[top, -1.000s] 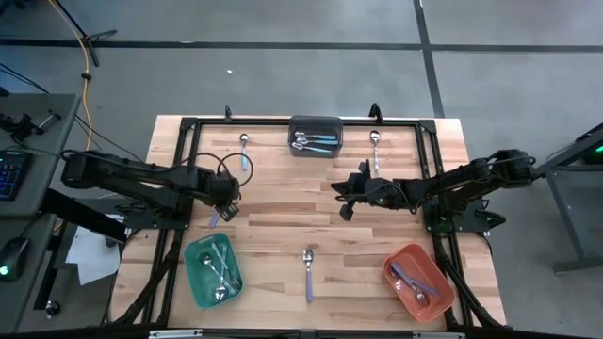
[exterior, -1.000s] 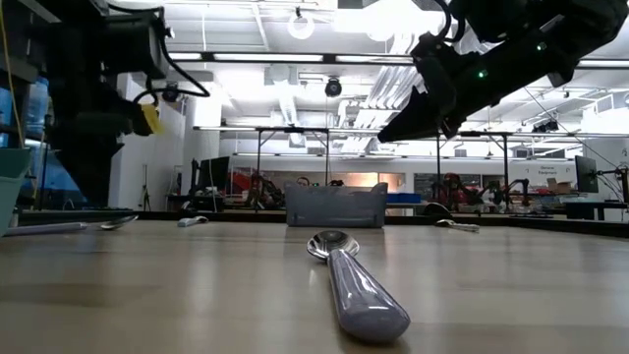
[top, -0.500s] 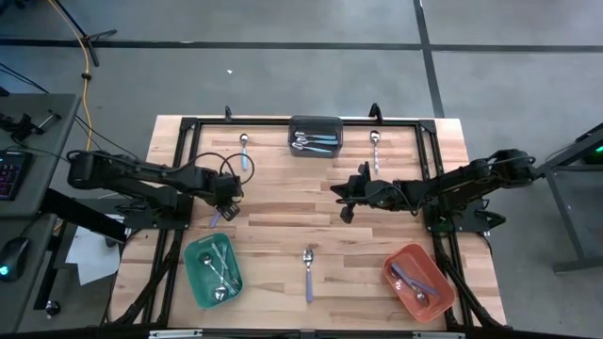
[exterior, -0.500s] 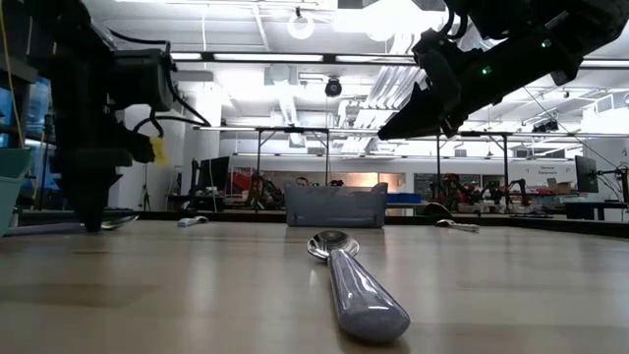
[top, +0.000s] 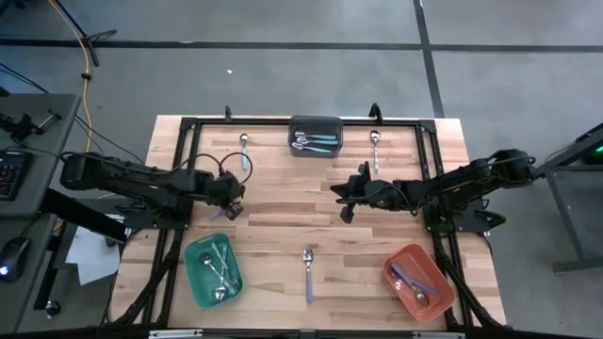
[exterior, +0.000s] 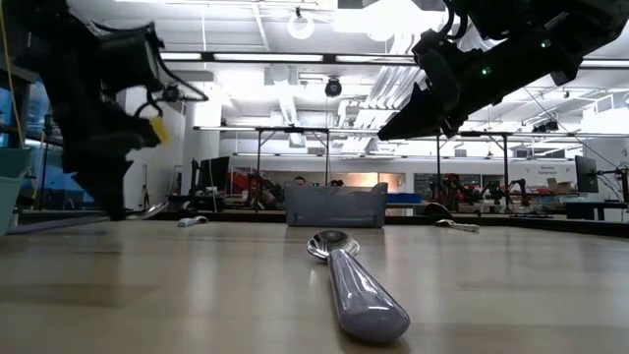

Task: Sort silverware by color (type)
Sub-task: Put the purple spoon into the orange bin

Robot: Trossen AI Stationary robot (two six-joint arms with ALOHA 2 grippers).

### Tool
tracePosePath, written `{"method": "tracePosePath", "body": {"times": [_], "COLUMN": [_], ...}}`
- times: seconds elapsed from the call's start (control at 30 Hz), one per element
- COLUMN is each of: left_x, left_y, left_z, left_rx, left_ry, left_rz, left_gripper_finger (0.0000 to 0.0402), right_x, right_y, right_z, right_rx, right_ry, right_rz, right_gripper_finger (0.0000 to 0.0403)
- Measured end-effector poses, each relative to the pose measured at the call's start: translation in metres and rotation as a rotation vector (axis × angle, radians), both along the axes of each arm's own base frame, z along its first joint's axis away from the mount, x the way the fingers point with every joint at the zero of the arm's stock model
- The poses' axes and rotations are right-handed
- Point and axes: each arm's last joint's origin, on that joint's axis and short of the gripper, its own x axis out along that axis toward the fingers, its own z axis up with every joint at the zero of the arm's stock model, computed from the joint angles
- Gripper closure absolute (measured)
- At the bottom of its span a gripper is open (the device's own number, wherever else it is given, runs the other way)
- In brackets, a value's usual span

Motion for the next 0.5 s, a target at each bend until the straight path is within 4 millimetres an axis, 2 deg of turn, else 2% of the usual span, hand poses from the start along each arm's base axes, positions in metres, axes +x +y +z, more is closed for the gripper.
{"method": "tracePosePath", "body": {"times": [0.17,0.37,0.5], "left_x": [0.004,0.019,0.028], "left_y": [-0.006,-0.010,-0.012], "left_z": [0.008,0.015,0.022], "left_rx": [0.039,0.087,0.155], "left_ry": [-0.206,-0.610,-0.873], "left_rz": [-0.028,-0.092,-0.154], "left_gripper_finger": [0.0397,0.0399,0.0399], "right_x": [0.000,0.001,0.010], "right_y": [0.000,0.001,0.003], "right_z": [0.000,0.000,-0.001], "right_rx": [0.000,0.074,0.099], "right_ry": [-0.001,-0.028,-0.104], "right_rz": [0.000,0.031,0.072], "right_gripper_finger": [0.0402,0.0402,0.0402]}}
